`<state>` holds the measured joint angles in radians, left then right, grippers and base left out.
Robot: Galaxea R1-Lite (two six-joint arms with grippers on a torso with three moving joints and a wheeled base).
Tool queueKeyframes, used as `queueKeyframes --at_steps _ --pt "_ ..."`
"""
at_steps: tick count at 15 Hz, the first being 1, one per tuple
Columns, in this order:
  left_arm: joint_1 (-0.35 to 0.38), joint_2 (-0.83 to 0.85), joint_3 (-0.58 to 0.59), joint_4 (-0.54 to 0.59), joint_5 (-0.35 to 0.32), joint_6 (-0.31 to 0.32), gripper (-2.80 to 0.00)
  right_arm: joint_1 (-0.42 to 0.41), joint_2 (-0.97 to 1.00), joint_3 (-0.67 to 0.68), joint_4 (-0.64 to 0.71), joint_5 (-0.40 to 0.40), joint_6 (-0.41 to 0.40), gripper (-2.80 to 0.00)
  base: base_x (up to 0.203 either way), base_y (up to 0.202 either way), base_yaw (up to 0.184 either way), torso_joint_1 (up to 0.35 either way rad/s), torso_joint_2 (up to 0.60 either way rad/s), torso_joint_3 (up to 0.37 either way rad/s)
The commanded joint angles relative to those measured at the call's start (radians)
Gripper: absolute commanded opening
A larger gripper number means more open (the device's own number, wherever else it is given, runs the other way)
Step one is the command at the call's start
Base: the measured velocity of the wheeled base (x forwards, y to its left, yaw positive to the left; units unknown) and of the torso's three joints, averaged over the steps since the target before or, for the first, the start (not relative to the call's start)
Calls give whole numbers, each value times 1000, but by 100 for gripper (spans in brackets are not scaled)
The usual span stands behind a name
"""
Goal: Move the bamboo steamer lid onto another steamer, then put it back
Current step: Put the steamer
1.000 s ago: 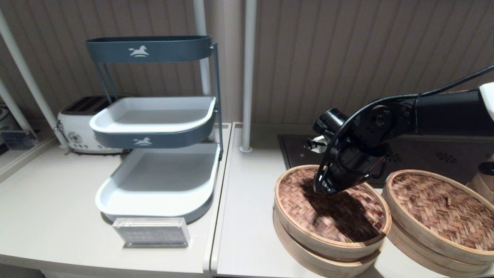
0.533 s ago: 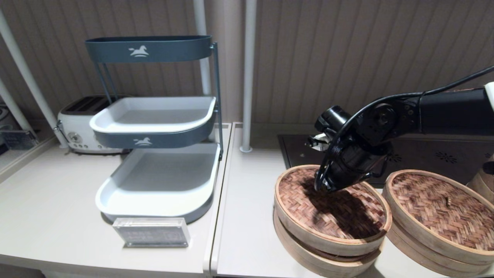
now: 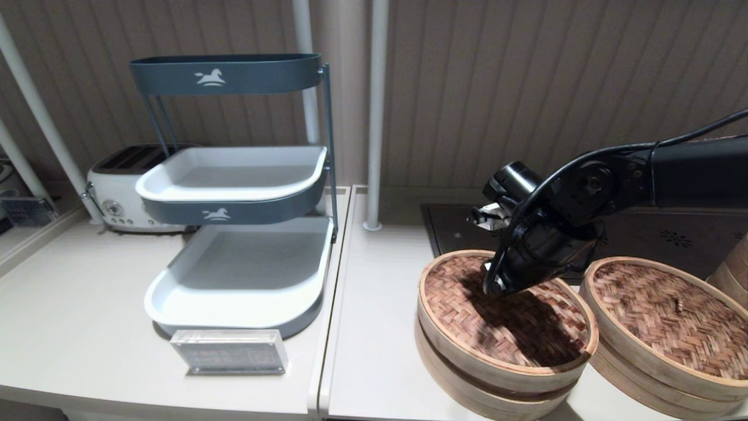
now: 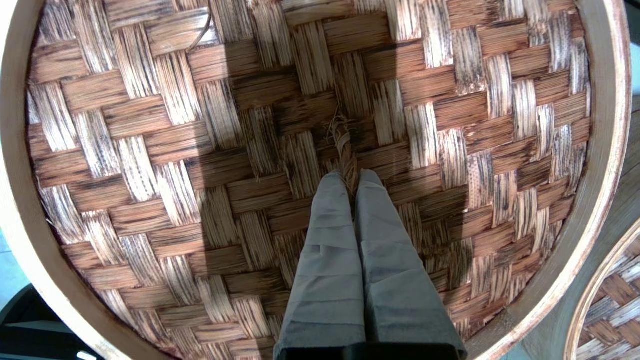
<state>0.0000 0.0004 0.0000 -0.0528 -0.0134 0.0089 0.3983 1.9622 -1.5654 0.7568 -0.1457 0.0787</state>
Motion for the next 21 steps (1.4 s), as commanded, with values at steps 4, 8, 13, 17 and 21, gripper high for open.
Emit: queueKeyframes --at_steps 4,8,13,17,21 --pt "0 -2 28 -1 0 0 -280 6 -3 44 -26 0 1 -280 0 0 0 0 0 0" --pt "0 -3 28 -2 0 0 -280 5 1 51 -42 -2 1 -280 0 0 0 0 0 0" --pt "0 -2 28 -1 0 0 -280 1 9 65 -53 1 1 -280 0 0 0 0 0 0" --pt "0 -3 28 -1 0 0 -280 5 9 64 -53 2 1 -280 0 0 0 0 0 0" --pt "0 -2 28 -1 0 0 -280 10 18 54 -53 -3 0 -280 0 0 0 0 0 0"
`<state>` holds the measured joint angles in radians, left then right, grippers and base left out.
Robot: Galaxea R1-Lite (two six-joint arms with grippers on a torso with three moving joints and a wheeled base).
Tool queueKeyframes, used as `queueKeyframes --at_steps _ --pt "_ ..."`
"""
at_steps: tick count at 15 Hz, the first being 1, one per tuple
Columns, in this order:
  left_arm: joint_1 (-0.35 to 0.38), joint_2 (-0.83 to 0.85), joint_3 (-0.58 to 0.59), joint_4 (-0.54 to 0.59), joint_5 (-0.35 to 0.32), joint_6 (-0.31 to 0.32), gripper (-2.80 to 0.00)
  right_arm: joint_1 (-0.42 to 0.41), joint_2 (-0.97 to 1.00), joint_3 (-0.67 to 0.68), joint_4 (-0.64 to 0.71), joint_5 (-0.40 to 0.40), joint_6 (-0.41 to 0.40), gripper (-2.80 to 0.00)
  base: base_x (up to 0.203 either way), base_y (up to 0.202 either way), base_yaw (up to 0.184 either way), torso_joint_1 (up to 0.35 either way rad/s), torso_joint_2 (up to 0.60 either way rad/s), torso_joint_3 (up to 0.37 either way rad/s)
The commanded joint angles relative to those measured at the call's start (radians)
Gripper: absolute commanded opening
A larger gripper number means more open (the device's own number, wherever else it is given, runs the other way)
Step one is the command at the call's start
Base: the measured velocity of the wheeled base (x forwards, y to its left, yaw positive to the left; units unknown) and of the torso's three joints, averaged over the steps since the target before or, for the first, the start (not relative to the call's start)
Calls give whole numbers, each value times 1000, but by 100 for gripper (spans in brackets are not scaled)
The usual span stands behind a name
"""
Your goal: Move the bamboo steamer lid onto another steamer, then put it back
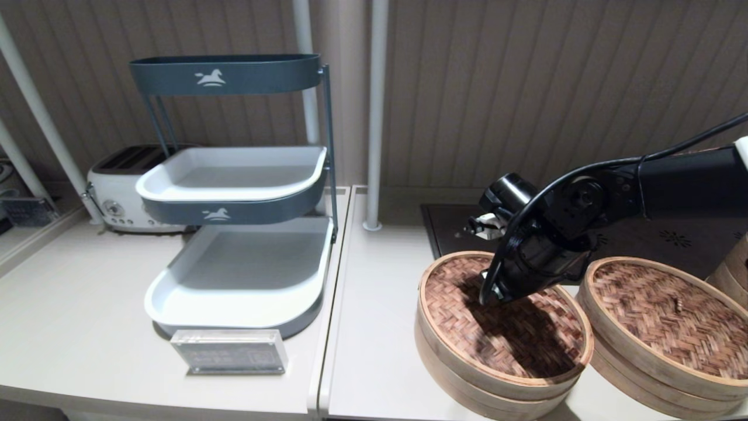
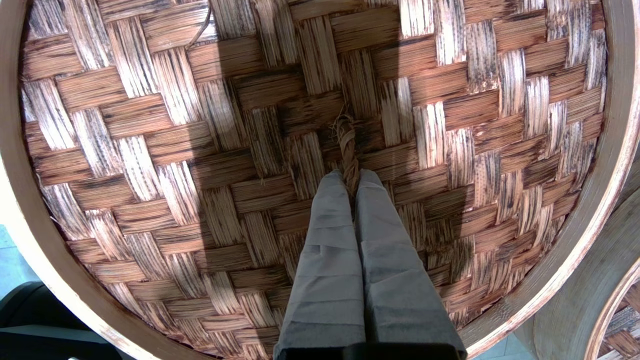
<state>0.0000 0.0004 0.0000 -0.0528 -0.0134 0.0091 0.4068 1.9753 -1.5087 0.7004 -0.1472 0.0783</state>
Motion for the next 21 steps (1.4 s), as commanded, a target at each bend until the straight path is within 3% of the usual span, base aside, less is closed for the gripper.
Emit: queueKeyframes --at_steps 1,5,6,12,17,18,21 --pt "0 -2 28 -1 0 0 -280 1 4 -4 4 -2 0 -280 0 0 0 0 0 0" --pt "0 -2 28 -1 0 0 -280 -2 -4 6 -4 0 1 -280 0 0 0 0 0 0" --pt "0 -3 28 -1 0 0 -280 -2 -6 10 -18 0 1 0 0 0 0 0 0 0" --pt "0 -2 28 -1 0 0 -280 -11 -71 -10 -18 5 1 0 0 0 0 0 0 0" --pt "0 -2 28 -1 0 0 -280 -14 -289 13 -14 3 7 0 0 0 0 0 0 0" --pt "0 -2 28 -1 0 0 -280 -15 -354 38 -16 1 15 -280 0 0 0 0 0 0" --pt "0 -3 28 -1 0 0 -280 -17 -564 121 -26 -2 62 -280 0 0 0 0 0 0"
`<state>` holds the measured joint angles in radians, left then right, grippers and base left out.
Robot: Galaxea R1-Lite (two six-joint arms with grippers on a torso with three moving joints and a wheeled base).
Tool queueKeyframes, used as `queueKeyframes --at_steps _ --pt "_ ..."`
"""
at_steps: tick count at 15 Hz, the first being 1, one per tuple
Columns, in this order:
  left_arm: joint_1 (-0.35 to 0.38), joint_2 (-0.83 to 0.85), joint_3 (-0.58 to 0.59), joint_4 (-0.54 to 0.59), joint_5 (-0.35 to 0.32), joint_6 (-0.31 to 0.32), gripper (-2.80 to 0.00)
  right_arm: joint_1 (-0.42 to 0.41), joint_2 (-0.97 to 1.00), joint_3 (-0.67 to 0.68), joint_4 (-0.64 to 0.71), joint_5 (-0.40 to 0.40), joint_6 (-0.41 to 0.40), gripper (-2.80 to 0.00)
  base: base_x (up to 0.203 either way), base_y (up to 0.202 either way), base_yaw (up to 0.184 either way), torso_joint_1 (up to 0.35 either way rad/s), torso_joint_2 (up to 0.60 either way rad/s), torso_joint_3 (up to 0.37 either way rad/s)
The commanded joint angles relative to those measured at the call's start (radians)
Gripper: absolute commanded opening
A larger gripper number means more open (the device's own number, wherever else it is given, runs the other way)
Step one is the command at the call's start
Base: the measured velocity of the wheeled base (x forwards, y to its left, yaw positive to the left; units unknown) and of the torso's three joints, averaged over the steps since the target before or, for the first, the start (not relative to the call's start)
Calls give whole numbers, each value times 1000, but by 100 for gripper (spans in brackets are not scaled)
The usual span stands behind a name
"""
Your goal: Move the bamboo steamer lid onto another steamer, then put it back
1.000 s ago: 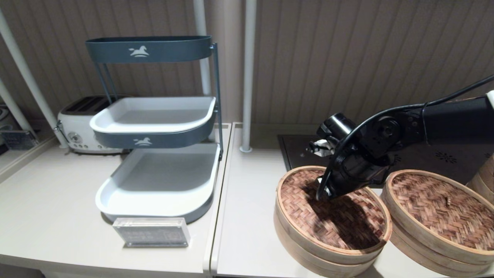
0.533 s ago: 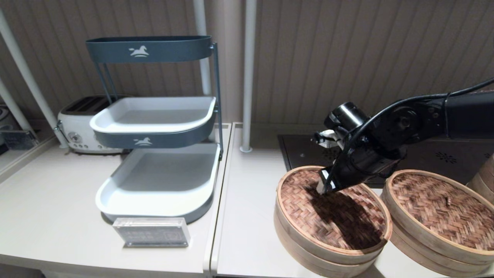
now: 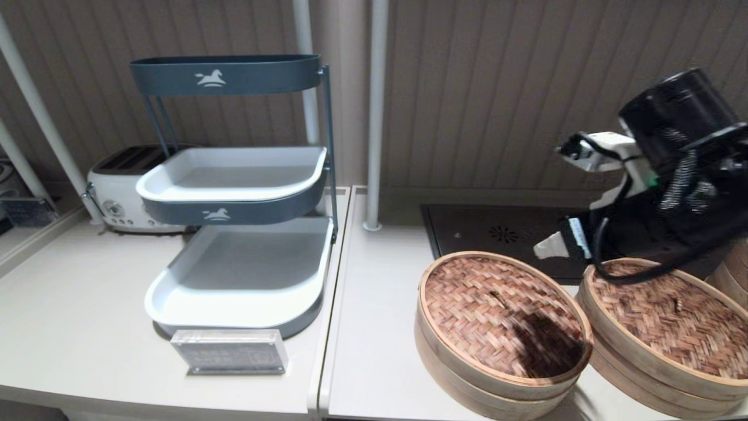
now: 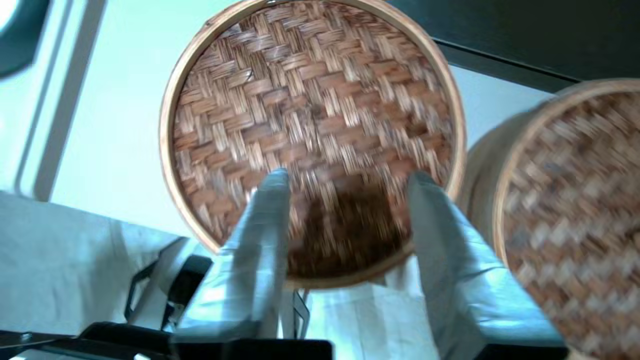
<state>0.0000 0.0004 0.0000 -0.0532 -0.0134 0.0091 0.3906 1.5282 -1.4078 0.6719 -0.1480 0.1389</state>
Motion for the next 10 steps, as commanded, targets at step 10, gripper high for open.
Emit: queueKeyframes --at_steps 10 --pt "0 -3 28 0 0 0 -280 -129 -797 565 -13 -7 49 -280 0 0 0 0 0 0"
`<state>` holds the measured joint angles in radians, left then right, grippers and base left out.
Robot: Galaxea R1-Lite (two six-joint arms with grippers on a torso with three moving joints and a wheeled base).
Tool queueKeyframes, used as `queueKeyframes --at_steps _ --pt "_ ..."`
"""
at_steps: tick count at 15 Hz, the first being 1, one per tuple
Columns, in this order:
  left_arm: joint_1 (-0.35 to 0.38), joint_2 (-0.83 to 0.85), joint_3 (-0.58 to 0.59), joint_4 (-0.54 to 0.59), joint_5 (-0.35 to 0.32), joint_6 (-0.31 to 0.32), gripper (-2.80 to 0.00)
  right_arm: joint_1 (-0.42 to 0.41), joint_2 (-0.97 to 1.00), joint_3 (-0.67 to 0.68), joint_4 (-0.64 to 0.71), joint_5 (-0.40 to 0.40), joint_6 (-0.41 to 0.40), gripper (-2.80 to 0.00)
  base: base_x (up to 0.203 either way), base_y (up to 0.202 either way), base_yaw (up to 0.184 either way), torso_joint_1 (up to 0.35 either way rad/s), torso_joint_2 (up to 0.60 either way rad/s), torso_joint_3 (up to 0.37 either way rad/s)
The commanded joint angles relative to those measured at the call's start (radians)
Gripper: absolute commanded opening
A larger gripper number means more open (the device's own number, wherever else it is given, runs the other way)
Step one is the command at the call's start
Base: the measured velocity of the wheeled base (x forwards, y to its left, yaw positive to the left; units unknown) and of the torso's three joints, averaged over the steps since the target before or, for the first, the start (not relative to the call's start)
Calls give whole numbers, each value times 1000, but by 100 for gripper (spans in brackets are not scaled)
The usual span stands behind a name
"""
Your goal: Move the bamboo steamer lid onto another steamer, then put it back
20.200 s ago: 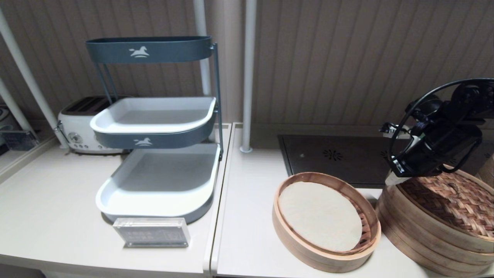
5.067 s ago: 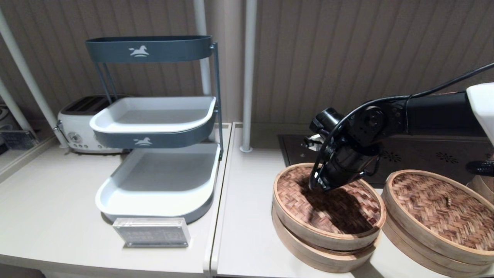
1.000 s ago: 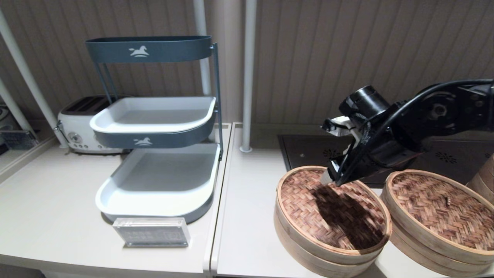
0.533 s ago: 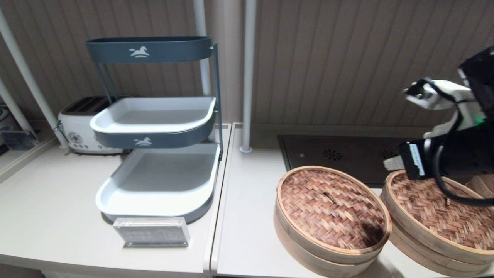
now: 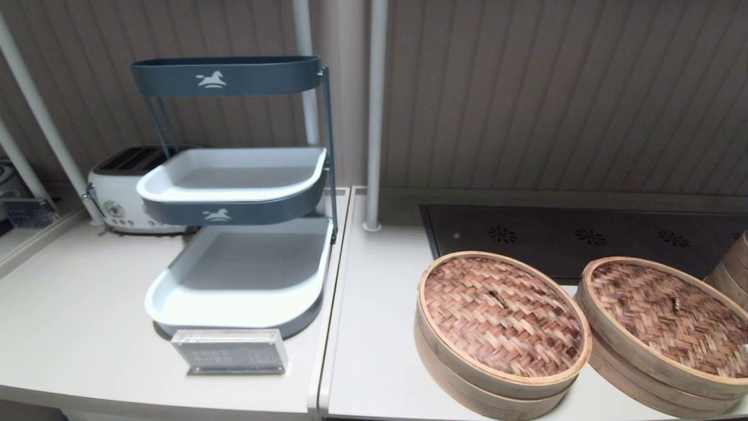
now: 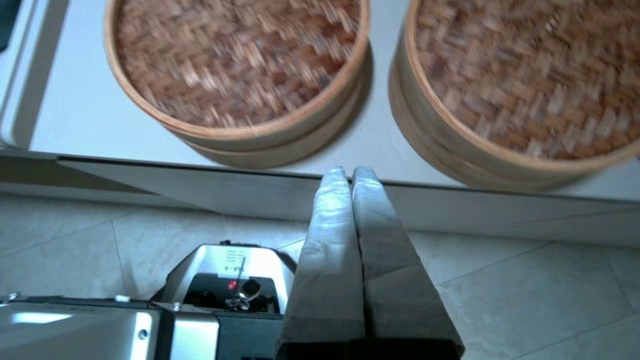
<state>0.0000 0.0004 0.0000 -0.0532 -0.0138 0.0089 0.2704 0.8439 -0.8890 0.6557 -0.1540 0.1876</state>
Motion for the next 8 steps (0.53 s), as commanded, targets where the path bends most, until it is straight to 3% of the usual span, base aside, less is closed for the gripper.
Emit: queueKeyframes --at_steps 1,5,8 --pt "0 -2 28 0 0 0 -280 -33 -167 106 -2 -2 6 -280 0 0 0 0 0 0" --pt "0 -2 28 0 0 0 -280 -180 -387 278 -27 -1 -12 -280 0 0 0 0 0 0" --pt "0 -2 28 0 0 0 -280 -223 -525 399 -69 23 -76 -280 0 0 0 0 0 0"
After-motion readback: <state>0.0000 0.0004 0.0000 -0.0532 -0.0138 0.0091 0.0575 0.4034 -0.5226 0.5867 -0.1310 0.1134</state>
